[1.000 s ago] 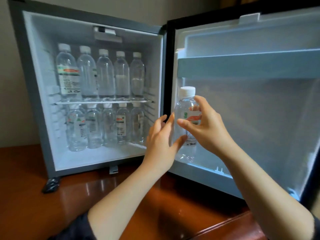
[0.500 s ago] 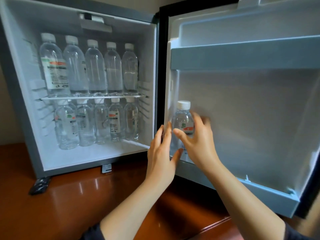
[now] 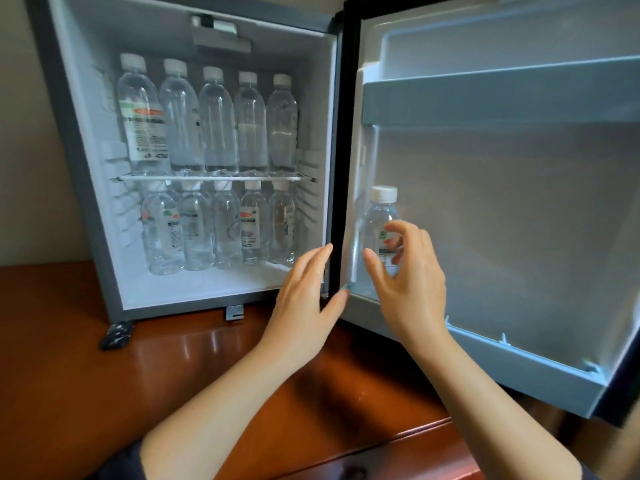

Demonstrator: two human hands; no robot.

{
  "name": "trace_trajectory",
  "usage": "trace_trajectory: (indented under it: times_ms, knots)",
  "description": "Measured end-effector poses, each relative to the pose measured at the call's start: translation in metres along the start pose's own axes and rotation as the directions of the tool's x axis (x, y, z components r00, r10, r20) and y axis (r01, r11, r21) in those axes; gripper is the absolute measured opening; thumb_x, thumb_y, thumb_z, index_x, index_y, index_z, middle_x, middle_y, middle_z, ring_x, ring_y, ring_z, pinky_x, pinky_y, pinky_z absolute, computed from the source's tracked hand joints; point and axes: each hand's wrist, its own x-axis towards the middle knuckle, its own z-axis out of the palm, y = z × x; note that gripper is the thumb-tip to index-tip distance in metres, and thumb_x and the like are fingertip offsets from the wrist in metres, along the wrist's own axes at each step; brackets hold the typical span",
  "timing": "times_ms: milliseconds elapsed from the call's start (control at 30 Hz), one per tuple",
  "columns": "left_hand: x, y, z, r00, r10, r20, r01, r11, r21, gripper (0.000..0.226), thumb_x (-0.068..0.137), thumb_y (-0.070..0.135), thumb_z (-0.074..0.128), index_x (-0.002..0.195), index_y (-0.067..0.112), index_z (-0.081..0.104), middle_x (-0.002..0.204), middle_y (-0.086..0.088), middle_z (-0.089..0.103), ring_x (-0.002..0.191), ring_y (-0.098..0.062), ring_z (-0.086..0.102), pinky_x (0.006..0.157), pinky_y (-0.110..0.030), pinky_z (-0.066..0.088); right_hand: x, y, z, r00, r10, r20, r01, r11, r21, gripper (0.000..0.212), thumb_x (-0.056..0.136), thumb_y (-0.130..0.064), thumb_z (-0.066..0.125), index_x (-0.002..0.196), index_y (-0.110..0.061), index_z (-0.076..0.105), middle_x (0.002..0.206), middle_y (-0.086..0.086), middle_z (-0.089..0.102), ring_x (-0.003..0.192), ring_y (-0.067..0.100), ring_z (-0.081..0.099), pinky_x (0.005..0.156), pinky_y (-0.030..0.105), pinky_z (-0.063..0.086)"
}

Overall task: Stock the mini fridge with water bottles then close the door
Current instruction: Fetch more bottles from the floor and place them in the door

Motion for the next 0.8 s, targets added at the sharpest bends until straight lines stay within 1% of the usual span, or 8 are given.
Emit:
trace_trajectory:
  times_ms: [133, 300, 333, 400, 500, 567, 700, 800]
  knots:
    - [-0.019, -0.012, -0.035, 0.993, -0.106, 0.057, 0.104, 0.994, 0.041, 0.045, 0.091, 0.027, 0.055, 0.135, 0.027, 0.043, 0.131, 0.014, 0.046, 0.115, 0.001, 0.048, 0.097, -0.021, 0.036, -0.012, -0.023, 0.013, 0.985, -0.071, 0.154, 0.060, 0.995, 0.074, 0.017, 0.088, -0.032, 0.061, 0.103, -0.024, 0.059, 0.087, -0.008, 0.058, 0.073, 0.012, 0.055, 0.071, 0.033, 0.047]
    - [-0.054, -0.029, -0.086, 0.966, -0.250, 0.064, 0.241, 0.963, 0.118, 0.030, 0.088, 0.026, 0.059, 0.118, 0.026, 0.057, 0.102, 0.014, 0.061, 0.089, 0.005, 0.060, 0.075, -0.003, 0.040, -0.033, -0.055, 0.048, 0.906, -0.153, 0.396, 0.107, 0.985, 0.138, 0.007, 0.087, -0.032, 0.060, 0.088, -0.025, 0.062, 0.079, -0.008, 0.063, 0.072, 0.012, 0.059, 0.073, 0.037, 0.051]
    - [-0.063, -0.032, -0.098, 0.959, -0.278, 0.062, 0.267, 0.953, 0.140, 0.026, 0.088, 0.026, 0.059, 0.114, 0.026, 0.059, 0.096, 0.015, 0.062, 0.085, 0.005, 0.061, 0.072, -0.004, 0.041, -0.038, -0.063, 0.056, 0.881, -0.168, 0.443, 0.113, 0.982, 0.149, 0.007, 0.087, -0.033, 0.060, 0.086, -0.026, 0.063, 0.078, -0.008, 0.063, 0.073, 0.013, 0.059, 0.072, 0.036, 0.050]
    - [-0.084, -0.037, -0.123, 0.944, -0.325, 0.051, 0.312, 0.933, 0.180, 0.020, 0.088, 0.026, 0.059, 0.108, 0.026, 0.061, 0.091, 0.014, 0.064, 0.082, 0.002, 0.063, 0.071, -0.010, 0.043, -0.050, -0.081, 0.071, 0.824, -0.199, 0.531, 0.123, 0.977, 0.175, 0.008, 0.086, -0.035, 0.060, 0.086, -0.027, 0.063, 0.077, -0.009, 0.063, 0.076, 0.015, 0.061, 0.072, 0.035, 0.049]
    - [-0.120, -0.044, -0.163, 0.910, -0.414, -0.003, 0.399, 0.873, 0.280, 0.019, 0.089, 0.028, 0.056, 0.107, 0.029, 0.062, 0.093, 0.015, 0.066, 0.085, 0.004, 0.062, 0.071, -0.004, 0.042, -0.071, -0.111, 0.095, 0.731, -0.260, 0.631, 0.146, 0.963, 0.228, 0.007, 0.086, -0.035, 0.059, 0.086, -0.029, 0.061, 0.078, -0.012, 0.063, 0.080, 0.016, 0.061, 0.074, 0.033, 0.048]
    - [-0.149, -0.047, -0.189, 0.877, -0.475, -0.070, 0.471, 0.823, 0.318, 0.020, 0.089, 0.028, 0.056, 0.107, 0.028, 0.063, 0.090, 0.015, 0.066, 0.082, 0.004, 0.061, 0.072, -0.005, 0.042, -0.089, -0.134, 0.110, 0.672, -0.337, 0.660, 0.171, 0.937, 0.304, 0.003, 0.086, -0.033, 0.060, 0.084, -0.031, 0.059, 0.077, -0.014, 0.062, 0.078, 0.015, 0.061, 0.077, 0.034, 0.049]
    - [-0.213, -0.050, -0.239, 0.802, -0.565, -0.197, 0.592, 0.706, 0.388, 0.021, 0.089, 0.029, 0.057, 0.109, 0.026, 0.062, 0.090, 0.012, 0.065, 0.085, -0.003, 0.062, 0.077, -0.018, 0.046, -0.136, -0.187, 0.136, 0.541, -0.474, 0.694, 0.200, 0.875, 0.441, 0.004, 0.087, -0.035, 0.059, 0.087, -0.032, 0.057, 0.078, -0.013, 0.062, 0.078, 0.014, 0.060, 0.075, 0.032, 0.048]
    - [-0.267, -0.051, -0.276, 0.745, -0.602, -0.287, 0.659, 0.595, 0.461, 0.023, 0.090, 0.033, 0.057, 0.111, 0.026, 0.061, 0.098, 0.012, 0.066, 0.092, -0.006, 0.061, 0.085, -0.026, 0.049, -0.175, -0.231, 0.152, 0.424, -0.589, 0.688, 0.200, 0.802, 0.563, 0.002, 0.089, -0.035, 0.057, 0.090, -0.033, 0.057, 0.077, -0.013, 0.060, 0.077, 0.011, 0.058, 0.070, 0.029, 0.047]
